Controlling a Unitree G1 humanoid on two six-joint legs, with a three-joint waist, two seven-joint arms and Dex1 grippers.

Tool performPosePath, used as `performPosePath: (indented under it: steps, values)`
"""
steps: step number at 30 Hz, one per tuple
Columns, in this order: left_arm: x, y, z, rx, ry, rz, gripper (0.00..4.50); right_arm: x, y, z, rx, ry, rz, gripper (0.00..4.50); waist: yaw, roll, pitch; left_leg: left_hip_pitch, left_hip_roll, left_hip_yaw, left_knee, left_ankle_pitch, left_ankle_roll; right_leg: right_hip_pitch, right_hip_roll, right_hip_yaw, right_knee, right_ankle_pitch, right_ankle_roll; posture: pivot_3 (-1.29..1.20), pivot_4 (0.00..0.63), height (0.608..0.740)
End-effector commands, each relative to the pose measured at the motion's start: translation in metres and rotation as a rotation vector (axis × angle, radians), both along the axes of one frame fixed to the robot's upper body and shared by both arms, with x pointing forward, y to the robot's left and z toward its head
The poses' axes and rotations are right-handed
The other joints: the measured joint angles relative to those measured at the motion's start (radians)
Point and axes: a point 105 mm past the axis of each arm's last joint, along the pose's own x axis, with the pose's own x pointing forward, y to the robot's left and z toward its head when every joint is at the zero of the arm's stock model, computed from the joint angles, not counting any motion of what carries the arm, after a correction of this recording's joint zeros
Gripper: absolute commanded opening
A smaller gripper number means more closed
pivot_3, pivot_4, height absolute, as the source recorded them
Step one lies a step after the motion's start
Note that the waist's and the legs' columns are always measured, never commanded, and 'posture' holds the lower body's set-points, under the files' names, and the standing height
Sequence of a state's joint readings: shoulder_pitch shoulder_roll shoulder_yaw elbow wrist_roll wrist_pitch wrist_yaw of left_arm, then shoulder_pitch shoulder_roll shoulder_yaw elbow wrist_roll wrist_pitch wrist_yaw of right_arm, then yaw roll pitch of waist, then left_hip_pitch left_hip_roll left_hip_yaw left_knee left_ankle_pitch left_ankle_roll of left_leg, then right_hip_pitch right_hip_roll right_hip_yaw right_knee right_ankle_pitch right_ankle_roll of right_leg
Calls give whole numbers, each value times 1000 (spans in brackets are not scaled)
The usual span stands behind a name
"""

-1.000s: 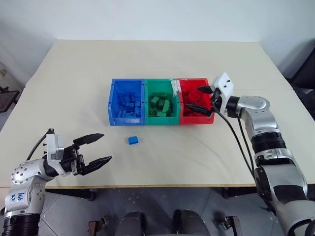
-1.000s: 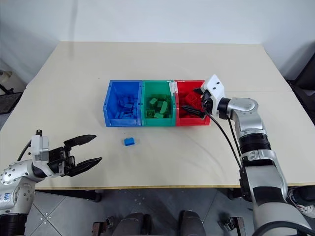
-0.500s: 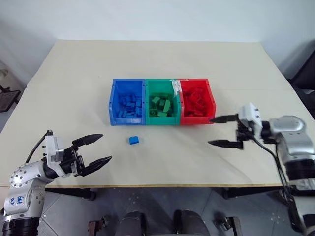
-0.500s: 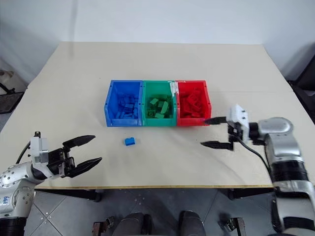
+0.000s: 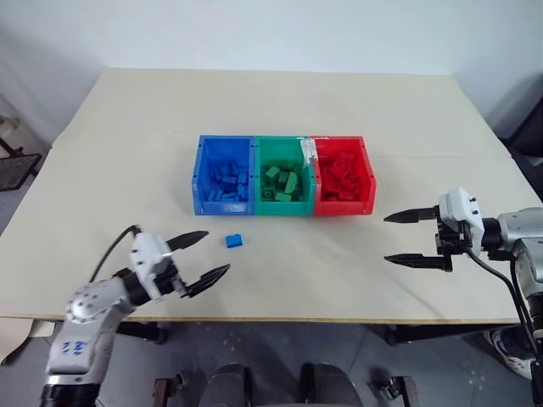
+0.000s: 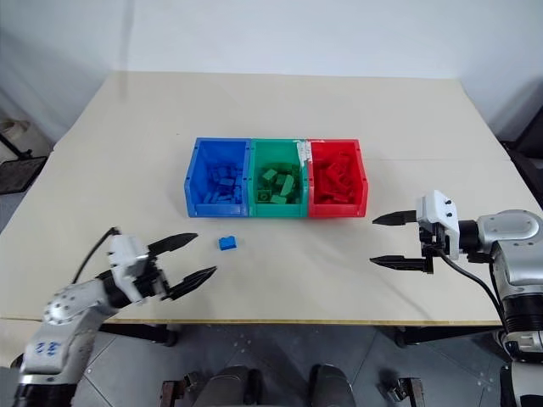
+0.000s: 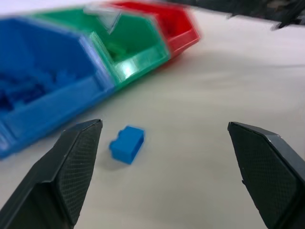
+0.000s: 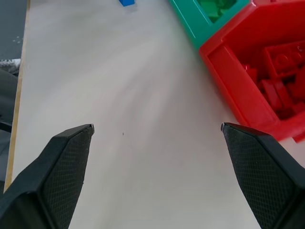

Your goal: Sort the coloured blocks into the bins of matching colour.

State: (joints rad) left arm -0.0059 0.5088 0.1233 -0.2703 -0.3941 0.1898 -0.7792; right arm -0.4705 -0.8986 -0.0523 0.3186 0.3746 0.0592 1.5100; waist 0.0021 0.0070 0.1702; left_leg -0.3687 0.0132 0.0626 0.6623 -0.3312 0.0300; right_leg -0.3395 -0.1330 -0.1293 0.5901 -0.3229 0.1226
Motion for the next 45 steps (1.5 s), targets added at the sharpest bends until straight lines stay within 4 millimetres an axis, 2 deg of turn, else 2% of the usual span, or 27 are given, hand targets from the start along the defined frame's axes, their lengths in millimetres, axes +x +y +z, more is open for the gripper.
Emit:
performPosePath:
  steps: [1,6,13,16,25,26,31,35,37,40,45]
  values:
    - [17,-14,0,38,-26,64,4500,2,4,10,19,-43,5,4480,4,0,0,0,0,0,0,0,0,0,0,0,0,0,0,0,150,740]
    - [33,-22,-15,103,17,93,4500,3,5,11,19,-54,-3,4480,11,0,0,0,-1,1,0,0,0,0,2,-1,0,0,0,0,150,740]
    - [41,-29,-37,189,81,91,4500,1,4,14,15,-69,-22,4480,19,0,0,0,0,2,0,0,0,0,3,-3,0,0,0,0,150,740]
    - [37,-32,-42,218,107,53,3925,0,3,14,15,-73,-31,4500,22,0,0,0,-1,2,1,0,0,0,3,-3,0,0,0,0,150,740]
    - [33,-30,-37,192,100,28,1087,0,-1,17,12,-81,-49,4500,21,0,0,1,-1,2,1,0,0,0,2,-3,0,0,0,0,150,740]
    - [34,-30,-35,181,95,25,977,0,-1,18,14,-83,-50,4500,21,0,0,1,0,2,1,0,0,0,2,-3,0,0,0,0,150,740]
    - [42,-43,-7,100,0,21,977,-4,-5,26,54,-90,-44,4500,23,0,0,0,0,2,1,0,0,0,2,-3,0,0,0,0,150,740]
    - [58,-61,40,-13,-144,60,977,-7,-14,26,59,-87,-73,4500,32,-1,0,-1,-3,0,2,1,2,1,2,-3,0,1,1,0,150,740]
    - [75,-56,59,-52,-179,162,977,-7,-14,26,64,-92,-82,4500,34,-1,0,-1,-3,0,2,1,2,1,3,-3,0,1,2,0,150,740]
    - [99,-40,77,-35,-232,321,977,-9,-13,25,71,-95,-89,4500,32,-1,0,-1,-3,0,2,1,2,1,4,-4,0,1,2,0,150,740]
    - [122,-33,84,-24,-259,399,977,-9,-12,23,71,-98,-99,4500,24,-1,0,0,-2,3,1,1,2,1,6,-7,0,1,2,0,150,740]
